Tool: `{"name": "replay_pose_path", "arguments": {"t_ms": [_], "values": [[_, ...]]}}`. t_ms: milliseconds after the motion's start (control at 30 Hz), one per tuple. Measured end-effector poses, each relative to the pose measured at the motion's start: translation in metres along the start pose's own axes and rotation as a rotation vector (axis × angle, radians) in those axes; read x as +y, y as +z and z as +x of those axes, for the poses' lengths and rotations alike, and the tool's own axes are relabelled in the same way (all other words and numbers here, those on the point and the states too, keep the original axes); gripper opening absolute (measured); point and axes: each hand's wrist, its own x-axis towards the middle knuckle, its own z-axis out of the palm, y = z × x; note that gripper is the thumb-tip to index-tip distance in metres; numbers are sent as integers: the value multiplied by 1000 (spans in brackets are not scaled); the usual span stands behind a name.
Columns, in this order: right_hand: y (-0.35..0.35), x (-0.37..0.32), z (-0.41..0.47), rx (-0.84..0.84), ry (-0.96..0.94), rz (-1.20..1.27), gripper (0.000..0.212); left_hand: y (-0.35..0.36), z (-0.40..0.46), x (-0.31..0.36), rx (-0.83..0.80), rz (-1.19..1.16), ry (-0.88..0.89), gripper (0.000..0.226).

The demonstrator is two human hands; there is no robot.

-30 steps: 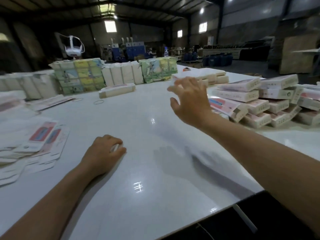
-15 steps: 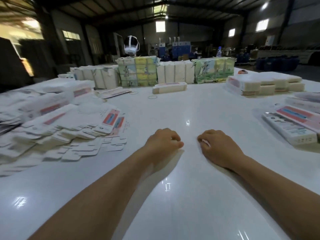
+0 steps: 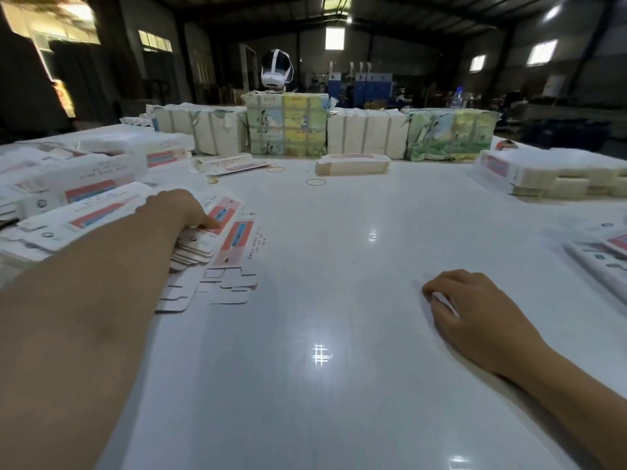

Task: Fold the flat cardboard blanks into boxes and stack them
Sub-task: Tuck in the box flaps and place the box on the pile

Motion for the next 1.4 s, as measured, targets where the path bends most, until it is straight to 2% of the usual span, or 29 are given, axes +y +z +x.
{"name": "replay_pose_path", "arguments": {"t_ms": [100,167,267,333,400,467,567,667,767,867,933,967,1000,1067,1100,1133,1200,1267,1333,1367,1400], "values": [[-1,-1,-2,3,-1,4,25,-6,3,2,-25,-116,7,70],[-1,-2,-2,-7,1,4,26,-3,0,3,-1,-139,-24,65],[-1,-2,-3,-5,14,-9,26,2,-14,13,129,-116,-68,62],[-2,-3,-2,-3,17,-7,27,0,-28,26,259,-129,24,45],[-2,-4,-2,-9,16,-12,27,-9,-45,44,290,-292,182,23],[-2,-4,-3,-10,18,-22,28,-18,-71,64,209,-587,303,16],[-6,-6,-4,-20,24,-31,29,-22,-128,89,-81,-917,438,10],[-8,-10,-3,-44,16,-50,28,-4,-175,101,-319,-934,553,8],[-9,-7,-6,-50,31,-3,31,20,-210,98,-481,-861,593,11],[-10,-1,-10,-59,90,95,38,39,-224,81,-566,-854,601,10],[-13,0,-9,-104,135,129,29,42,-225,70,-577,-879,606,10],[-16,0,-8,-57,177,250,21,41,-223,67,-563,-877,612,10],[-20,-2,-7,23,237,474,12,40,-222,65,-544,-870,620,9],[-34,-7,-4,169,417,1077,21,37,-220,64,-520,-855,634,8],[-41,-8,-5,181,511,1372,27,36,-220,64,-511,-839,638,8],[-46,-7,-5,142,585,1563,34,36,-220,65,-496,-811,646,8],[-53,-5,-10,-49,598,1610,40,36,-223,67,-443,-748,660,8],[-52,-7,-15,-193,452,1459,24,34,-227,68,-335,-675,689,9],[-46,-9,-15,-190,370,1380,9,34,-233,70,-112,-527,765,8],[-45,-12,-15,-158,362,1383,7,35,-237,72,23,-437,830,16],[-43,-14,-15,-120,347,1388,8,39,-243,75,137,-353,900,35]]}}
